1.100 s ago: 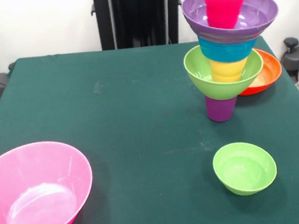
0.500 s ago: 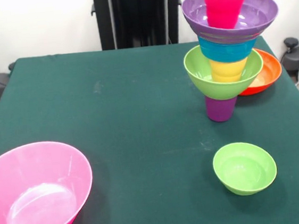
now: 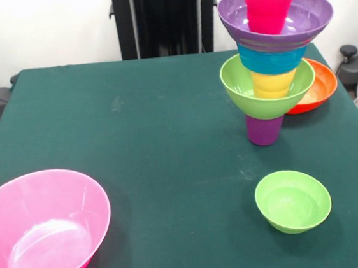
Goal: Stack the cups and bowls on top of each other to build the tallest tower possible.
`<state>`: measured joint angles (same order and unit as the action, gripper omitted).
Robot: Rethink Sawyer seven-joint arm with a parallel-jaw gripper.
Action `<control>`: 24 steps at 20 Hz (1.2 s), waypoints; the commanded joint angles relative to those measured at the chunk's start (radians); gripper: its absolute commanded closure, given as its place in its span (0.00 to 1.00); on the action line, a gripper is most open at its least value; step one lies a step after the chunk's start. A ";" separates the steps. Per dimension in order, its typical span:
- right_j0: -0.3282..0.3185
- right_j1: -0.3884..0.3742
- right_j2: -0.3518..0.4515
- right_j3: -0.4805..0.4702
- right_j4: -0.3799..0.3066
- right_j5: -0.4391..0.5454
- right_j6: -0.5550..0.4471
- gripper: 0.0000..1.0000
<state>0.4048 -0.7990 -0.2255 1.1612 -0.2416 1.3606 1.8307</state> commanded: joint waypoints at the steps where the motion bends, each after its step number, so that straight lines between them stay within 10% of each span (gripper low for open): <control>1: 0.012 0.063 0.036 0.117 -0.002 -0.068 0.208 1.00; 24: 0.020 0.073 0.021 0.115 0.015 -0.083 0.207 1.00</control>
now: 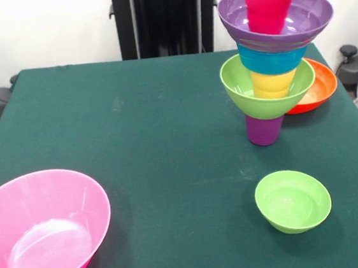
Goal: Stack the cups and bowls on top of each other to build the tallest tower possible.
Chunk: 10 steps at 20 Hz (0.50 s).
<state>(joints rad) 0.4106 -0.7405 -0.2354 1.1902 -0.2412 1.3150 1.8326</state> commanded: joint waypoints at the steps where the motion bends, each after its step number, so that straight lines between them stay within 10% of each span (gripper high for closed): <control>1: 0.015 0.015 0.031 0.082 0.015 -0.033 0.204 1.00; 10: 0.025 -0.015 0.012 0.071 0.004 0.040 0.170 1.00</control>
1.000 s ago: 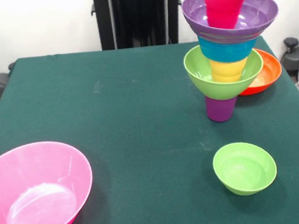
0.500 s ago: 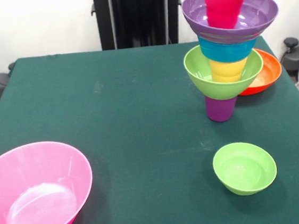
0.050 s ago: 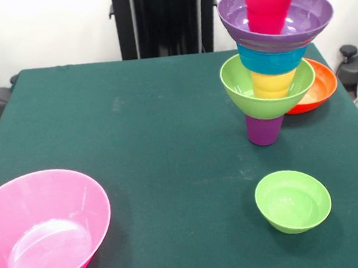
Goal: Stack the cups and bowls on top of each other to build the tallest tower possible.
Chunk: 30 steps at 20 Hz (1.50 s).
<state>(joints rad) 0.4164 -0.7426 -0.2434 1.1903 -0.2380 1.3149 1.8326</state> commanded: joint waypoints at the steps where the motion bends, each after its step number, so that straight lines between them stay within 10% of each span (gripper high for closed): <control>1: 0.023 -0.014 0.013 0.066 -0.008 0.055 0.166 1.00; 30: 0.094 0.081 -0.057 -0.091 -0.183 0.204 -0.002 1.00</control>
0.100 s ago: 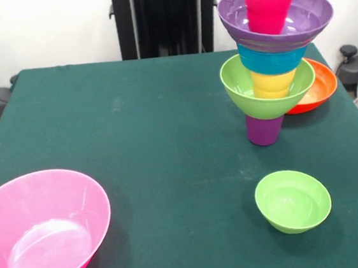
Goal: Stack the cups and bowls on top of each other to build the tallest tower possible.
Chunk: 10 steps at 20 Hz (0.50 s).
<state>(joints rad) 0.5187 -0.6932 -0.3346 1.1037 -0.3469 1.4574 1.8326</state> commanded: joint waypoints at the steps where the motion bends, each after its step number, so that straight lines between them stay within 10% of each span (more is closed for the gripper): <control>1: -0.009 0.033 0.035 -0.002 -0.074 0.056 0.000 1.00; 10: -0.013 0.033 0.041 0.036 -0.065 0.012 0.014 1.00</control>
<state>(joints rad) 0.5188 -0.6884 -0.3348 1.1034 -0.3471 1.4574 1.8326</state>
